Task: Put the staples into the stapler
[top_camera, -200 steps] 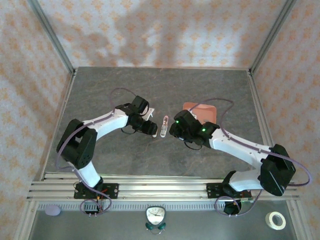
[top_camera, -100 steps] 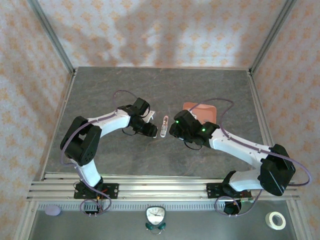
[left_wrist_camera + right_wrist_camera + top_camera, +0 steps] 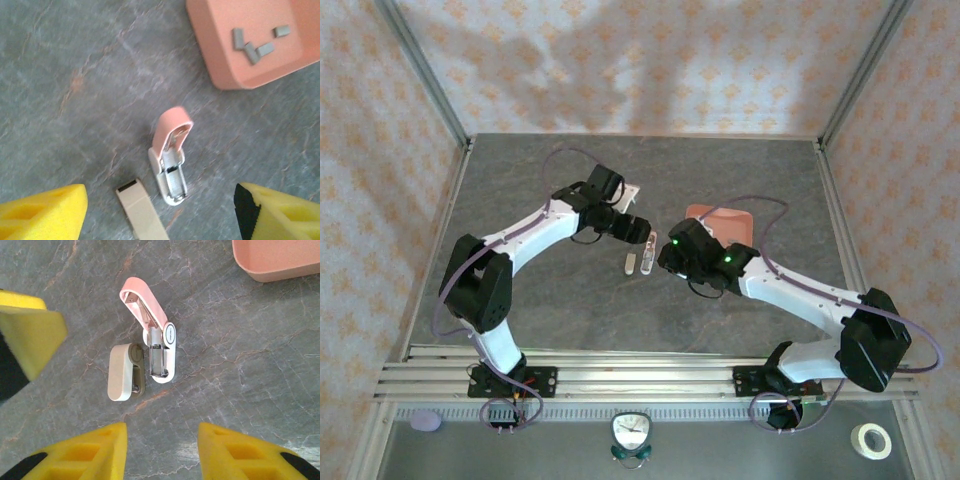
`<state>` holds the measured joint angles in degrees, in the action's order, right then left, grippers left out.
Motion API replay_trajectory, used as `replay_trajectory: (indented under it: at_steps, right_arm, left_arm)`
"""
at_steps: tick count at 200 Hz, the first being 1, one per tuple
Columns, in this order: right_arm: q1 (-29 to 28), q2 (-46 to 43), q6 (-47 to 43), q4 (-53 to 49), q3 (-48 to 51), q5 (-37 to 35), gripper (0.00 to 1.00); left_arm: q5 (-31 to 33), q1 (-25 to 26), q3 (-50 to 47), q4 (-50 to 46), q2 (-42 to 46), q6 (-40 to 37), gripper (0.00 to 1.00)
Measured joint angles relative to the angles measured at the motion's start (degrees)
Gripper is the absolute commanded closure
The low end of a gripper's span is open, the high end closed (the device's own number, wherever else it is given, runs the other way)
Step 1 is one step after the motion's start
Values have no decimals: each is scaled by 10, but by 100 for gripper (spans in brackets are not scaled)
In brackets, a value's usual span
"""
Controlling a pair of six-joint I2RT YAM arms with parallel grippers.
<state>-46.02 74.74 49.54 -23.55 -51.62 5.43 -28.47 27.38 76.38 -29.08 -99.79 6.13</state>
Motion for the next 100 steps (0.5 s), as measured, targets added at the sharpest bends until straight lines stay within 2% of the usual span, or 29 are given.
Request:
replay_trajectory:
  at_steps: [100]
  right_arm:
    - [48, -2, 19, 51, 64, 38, 57]
  left_arm:
    - [-60, 0, 76, 44, -89, -17, 15]
